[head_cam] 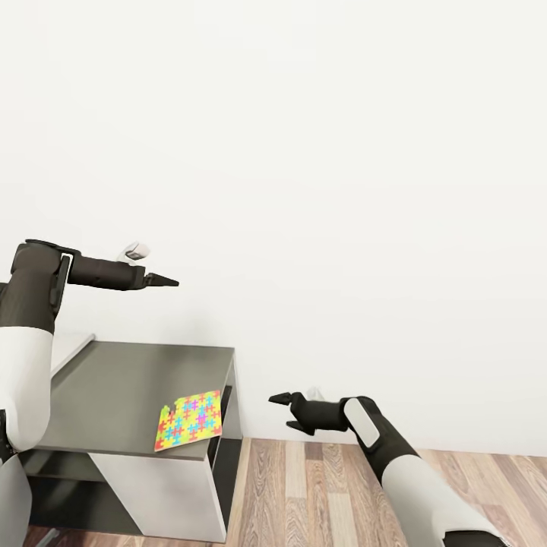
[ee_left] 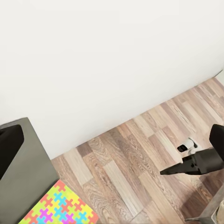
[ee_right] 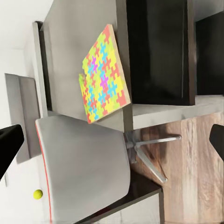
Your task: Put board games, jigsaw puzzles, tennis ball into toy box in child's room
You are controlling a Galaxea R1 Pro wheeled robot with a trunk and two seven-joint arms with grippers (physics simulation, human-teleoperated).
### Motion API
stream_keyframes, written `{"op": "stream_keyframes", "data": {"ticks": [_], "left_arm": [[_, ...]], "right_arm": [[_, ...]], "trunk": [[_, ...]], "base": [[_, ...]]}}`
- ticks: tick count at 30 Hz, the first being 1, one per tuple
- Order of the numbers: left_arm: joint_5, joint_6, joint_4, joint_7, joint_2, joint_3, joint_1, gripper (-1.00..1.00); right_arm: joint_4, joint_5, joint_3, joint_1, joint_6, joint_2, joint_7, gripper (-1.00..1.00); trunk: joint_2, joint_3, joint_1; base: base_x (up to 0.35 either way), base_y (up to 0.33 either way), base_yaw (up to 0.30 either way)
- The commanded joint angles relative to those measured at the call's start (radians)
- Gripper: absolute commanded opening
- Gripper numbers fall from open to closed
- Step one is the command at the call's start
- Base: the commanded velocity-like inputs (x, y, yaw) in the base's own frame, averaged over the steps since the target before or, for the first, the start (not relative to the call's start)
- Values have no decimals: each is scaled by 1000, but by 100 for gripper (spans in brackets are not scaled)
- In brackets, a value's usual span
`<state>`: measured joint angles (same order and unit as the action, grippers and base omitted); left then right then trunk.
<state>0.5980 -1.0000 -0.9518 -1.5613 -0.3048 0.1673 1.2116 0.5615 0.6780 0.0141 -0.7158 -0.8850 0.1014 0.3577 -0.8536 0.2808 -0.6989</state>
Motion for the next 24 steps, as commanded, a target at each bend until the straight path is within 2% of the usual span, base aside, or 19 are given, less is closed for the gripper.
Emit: {"op": "stream_keyframes", "data": {"ticks": [1, 7, 12, 24], "left_arm": [[10, -10, -1, -9, 0, 1, 1, 100], [11, -10, -1, -9, 2, 1, 0, 100], [11, -9, -1, -9, 7, 1, -1, 100], [11, -7, -1, -9, 12, 1, -1, 100]], "right_arm": [[1, -5, -7, -1, -3, 3, 4, 100], [4, -6, -44, -3, 2, 14, 3, 100], [4, -6, -52, -3, 6, 19, 5, 100], [5, -7, -61, -4, 38, 58, 3, 100]], "trunk": [[-8, 5, -4], [-50, 23, -27], [-85, 39, -46], [-169, 77, -92]], "base": [[0, 0, 0], [0, 0, 0], [0, 0, 0], [0, 0, 0]]}}
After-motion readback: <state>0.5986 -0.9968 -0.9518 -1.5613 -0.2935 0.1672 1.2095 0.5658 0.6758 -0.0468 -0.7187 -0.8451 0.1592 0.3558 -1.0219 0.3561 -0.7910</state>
